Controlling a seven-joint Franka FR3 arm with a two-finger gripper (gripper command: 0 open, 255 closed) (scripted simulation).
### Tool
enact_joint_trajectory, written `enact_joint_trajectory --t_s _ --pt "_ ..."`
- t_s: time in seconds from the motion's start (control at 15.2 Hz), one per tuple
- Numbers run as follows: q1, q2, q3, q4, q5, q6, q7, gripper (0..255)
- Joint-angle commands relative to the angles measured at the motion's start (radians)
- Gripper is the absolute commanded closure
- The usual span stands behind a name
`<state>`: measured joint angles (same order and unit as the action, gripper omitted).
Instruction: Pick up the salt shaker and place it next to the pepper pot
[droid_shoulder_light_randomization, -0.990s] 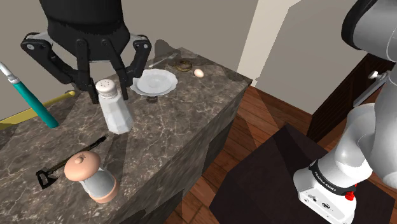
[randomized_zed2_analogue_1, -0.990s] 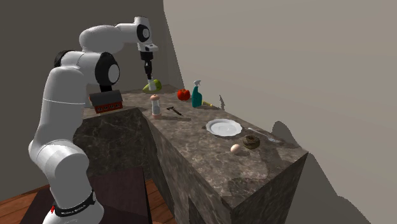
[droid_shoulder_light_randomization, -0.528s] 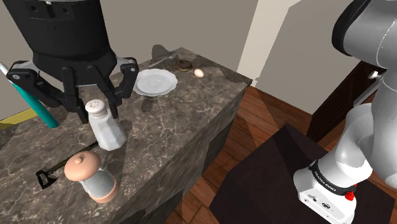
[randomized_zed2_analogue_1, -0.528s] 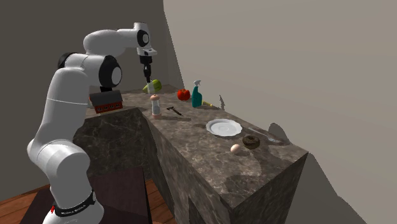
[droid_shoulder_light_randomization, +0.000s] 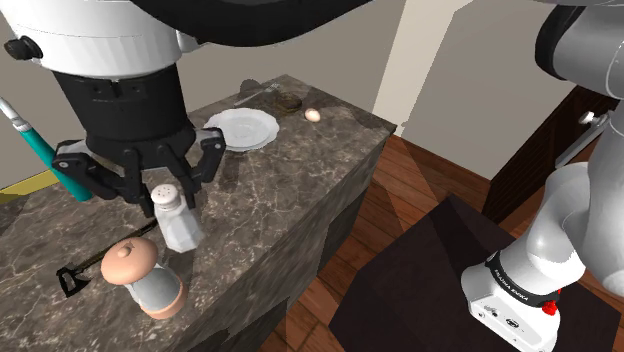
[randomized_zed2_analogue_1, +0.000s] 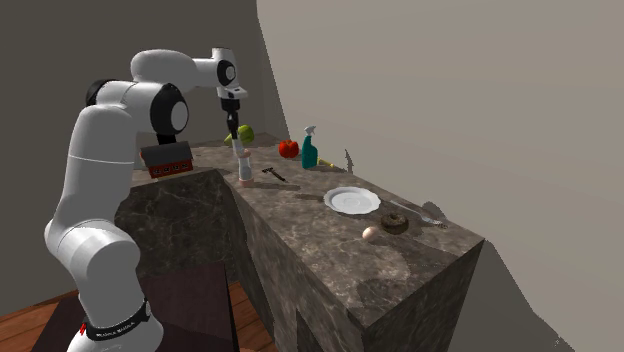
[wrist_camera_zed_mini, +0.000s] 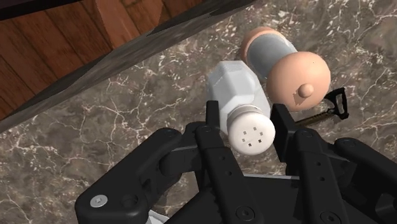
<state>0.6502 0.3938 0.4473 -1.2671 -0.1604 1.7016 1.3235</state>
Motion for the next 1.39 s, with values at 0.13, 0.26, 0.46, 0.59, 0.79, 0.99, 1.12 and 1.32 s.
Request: enact_joint_trajectory --t_s 0.13,0.26,0.46,0.59,0.79,0.99,1.12,1.32 --pt "-0.009 -0.009 -0.001 -0.069 0.003 0.061 0.001 255" --pt "-0.013 -0.012 -0.001 -0.1 0.004 0.089 0.002 255" --pt "-0.017 -0.014 -0.002 -0.144 0.004 0.131 0.003 255" --pt "-0.02 -0.014 -0.003 -0.171 0.003 0.158 0.004 255" --pt "-0.022 -0.012 -0.005 -0.209 0.001 0.197 0.006 255" --pt "-0.024 -0.008 -0.007 -0.244 -0.002 0.235 0.008 255" --pt "-0.025 -0.004 -0.008 -0.266 -0.004 0.26 0.01 255" --pt "-0.026 0.004 -0.01 -0.295 -0.009 0.297 0.013 255"
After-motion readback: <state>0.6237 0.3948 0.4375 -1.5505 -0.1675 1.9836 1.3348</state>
